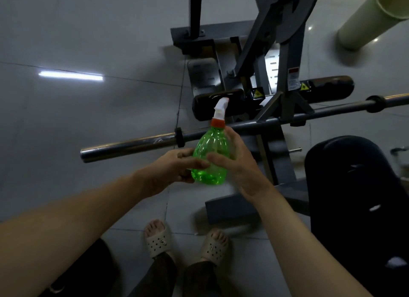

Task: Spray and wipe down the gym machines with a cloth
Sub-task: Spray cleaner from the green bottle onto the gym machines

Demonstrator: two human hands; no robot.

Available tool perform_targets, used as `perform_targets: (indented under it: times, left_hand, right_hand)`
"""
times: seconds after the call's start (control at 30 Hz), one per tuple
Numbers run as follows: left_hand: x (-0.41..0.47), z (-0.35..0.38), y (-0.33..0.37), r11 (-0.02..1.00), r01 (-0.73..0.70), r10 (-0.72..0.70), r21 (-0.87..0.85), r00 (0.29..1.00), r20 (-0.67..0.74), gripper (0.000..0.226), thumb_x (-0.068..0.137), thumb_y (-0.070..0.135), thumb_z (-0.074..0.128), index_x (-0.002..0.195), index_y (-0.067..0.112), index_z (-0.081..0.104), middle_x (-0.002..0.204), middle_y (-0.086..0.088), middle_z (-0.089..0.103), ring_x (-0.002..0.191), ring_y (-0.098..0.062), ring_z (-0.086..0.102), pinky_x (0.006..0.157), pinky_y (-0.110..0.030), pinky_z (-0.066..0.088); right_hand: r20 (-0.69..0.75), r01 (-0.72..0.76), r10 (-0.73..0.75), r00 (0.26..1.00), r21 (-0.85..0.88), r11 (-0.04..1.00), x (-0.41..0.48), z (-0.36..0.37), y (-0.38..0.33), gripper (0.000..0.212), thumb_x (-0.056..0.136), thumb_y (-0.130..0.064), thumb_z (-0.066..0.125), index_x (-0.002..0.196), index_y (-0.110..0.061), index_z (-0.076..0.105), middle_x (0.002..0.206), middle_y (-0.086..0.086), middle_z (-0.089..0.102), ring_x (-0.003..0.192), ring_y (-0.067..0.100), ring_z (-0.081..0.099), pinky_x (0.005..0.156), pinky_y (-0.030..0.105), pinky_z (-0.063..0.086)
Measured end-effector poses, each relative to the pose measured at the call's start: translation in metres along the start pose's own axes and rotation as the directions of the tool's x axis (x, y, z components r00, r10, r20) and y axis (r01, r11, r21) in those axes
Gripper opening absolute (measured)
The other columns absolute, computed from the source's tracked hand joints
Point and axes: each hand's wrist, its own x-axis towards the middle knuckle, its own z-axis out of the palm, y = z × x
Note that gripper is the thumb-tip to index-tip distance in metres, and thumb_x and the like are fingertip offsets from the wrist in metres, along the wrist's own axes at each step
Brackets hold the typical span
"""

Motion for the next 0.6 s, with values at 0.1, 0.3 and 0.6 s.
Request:
perform_targets:
  times: [0.1, 0.3, 0.6]
  left_hand:
    - [-0.005, 0.004, 0.018, 0.999, -0.040, 0.040, -0.014, 0.999, -0.011, 0.052, 0.080, 0.027, 0.074, 0.130, 0.019, 0.065, 0.123, -0.013, 0.071, 0.115, -0.037, 0.067, 0.102, -0.047, 0.051]
    - [-0.020, 0.011, 0.058, 0.995, -0.031, 0.028, 0.090, 0.999, 0.037, 0.059, 0.086, 0.046, 0.065, 0.136, 0.016, 0.060, 0.128, -0.010, 0.071, 0.118, -0.032, 0.067, 0.108, -0.054, 0.049]
    - [0.010, -0.022, 0.127, 0.945, -0.254, 0.281, 0.205, 0.953, -0.116, 0.049, 0.085, 0.049, 0.067, 0.126, 0.021, 0.067, 0.120, -0.001, 0.072, 0.112, -0.018, 0.068, 0.097, -0.036, 0.049]
  right_hand:
    - [0.057, 0.022, -0.018, 0.998, -0.080, 0.997, -0.011, -0.012, -0.007, 0.101, 0.061, -0.029, 0.089, 0.151, -0.031, 0.042, 0.140, -0.003, 0.061, 0.127, 0.018, 0.062, 0.101, 0.038, 0.055]
    - [0.040, 0.117, -0.112, 0.993, -0.168, 0.979, -0.011, -0.005, -0.024, 0.103, 0.066, -0.014, 0.091, 0.150, -0.031, 0.035, 0.136, -0.007, 0.060, 0.123, 0.018, 0.064, 0.085, 0.035, 0.059]
    - [-0.017, 0.165, -0.167, 0.986, -0.093, 0.982, 0.021, 0.031, -0.014, 0.102, 0.067, 0.011, 0.088, 0.150, -0.021, 0.038, 0.134, -0.002, 0.064, 0.123, 0.014, 0.064, 0.098, 0.038, 0.057]
